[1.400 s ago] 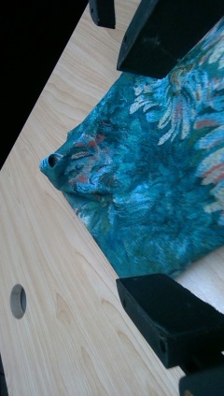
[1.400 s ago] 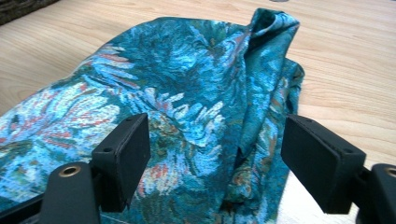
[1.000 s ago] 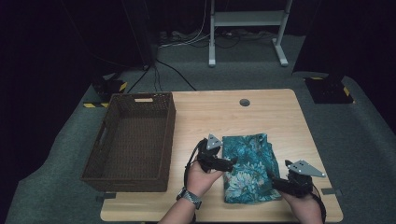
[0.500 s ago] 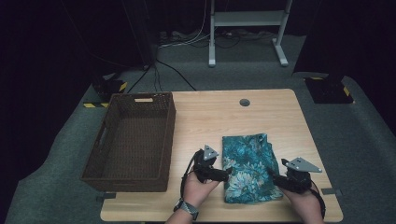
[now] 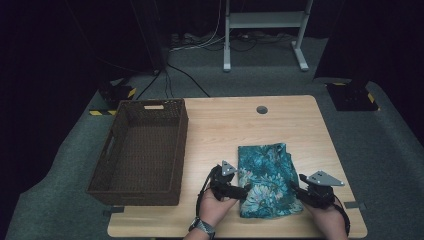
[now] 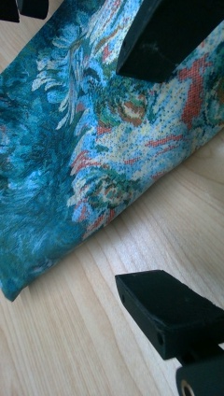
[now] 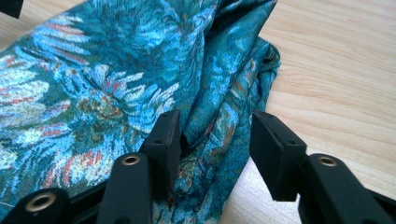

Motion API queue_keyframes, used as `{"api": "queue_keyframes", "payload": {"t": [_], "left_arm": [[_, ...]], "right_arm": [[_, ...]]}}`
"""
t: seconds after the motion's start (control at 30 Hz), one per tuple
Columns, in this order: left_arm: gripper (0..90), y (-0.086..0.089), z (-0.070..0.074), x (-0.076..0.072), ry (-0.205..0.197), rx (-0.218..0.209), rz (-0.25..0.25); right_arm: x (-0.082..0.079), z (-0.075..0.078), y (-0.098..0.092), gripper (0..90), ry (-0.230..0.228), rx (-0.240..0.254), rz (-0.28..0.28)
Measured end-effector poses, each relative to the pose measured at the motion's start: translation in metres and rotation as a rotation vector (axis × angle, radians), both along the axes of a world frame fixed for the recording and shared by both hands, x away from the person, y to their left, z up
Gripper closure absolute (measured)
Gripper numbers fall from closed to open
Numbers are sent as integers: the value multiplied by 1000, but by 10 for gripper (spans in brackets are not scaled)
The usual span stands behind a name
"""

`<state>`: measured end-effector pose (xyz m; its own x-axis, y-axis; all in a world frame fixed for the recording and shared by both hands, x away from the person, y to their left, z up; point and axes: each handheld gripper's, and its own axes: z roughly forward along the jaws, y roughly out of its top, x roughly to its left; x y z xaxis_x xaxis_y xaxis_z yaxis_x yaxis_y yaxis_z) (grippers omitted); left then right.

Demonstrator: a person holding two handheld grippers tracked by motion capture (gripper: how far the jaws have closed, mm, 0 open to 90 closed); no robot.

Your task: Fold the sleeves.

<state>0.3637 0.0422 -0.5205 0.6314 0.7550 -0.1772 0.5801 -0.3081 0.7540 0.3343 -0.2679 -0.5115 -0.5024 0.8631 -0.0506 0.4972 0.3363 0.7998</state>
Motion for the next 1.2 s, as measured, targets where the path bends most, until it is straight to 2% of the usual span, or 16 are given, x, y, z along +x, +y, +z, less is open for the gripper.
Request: {"api": "queue_keyframes", "payload": {"t": [0.03,0.07,0.3,0.33,0.47,0.57,0.6,0.7,0.8,0.9,0.93,1.0,1.07,1.1,1.13,1.2], "left_arm": [[27,1,1,0,5,-20,6],[28,2,3,0,0,-20,11],[36,0,2,3,9,-2,20],[37,-5,-1,3,14,19,14],[42,-11,-5,3,21,42,6],[46,-16,-10,4,26,93,2],[47,-16,-10,4,26,93,2],[53,-18,-14,4,28,138,7],[56,-17,-15,3,19,149,14],[60,-9,-15,2,7,157,35],[62,1,-16,1,3,159,66],[62,7,-16,2,2,162,84],[67,23,-15,2,13,158,143],[69,23,-15,2,13,158,143],[70,31,-13,3,19,153,162],[70,34,-12,2,21,146,167]], "right_arm": [[1,-2,0,566,11,-10,0],[1,-2,-1,577,16,-16,-2],[4,-6,-4,598,45,-36,-21],[5,-8,-4,599,58,-43,-26],[7,-12,-3,601,91,-57,-27],[8,-16,-2,601,115,-65,-19],[8,-16,-2,601,115,-65,-19],[9,-17,0,603,113,-68,-14],[8,-17,3,603,113,-67,-12],[9,-18,14,601,102,-70,12],[10,-18,18,596,98,-70,24],[10,-19,23,582,90,-68,41],[11,-22,37,515,69,-56,109],[11,-22,37,515,69,-56,109],[10,-22,43,461,60,-56,134],[10,-22,45,453,62,-54,139]]}}
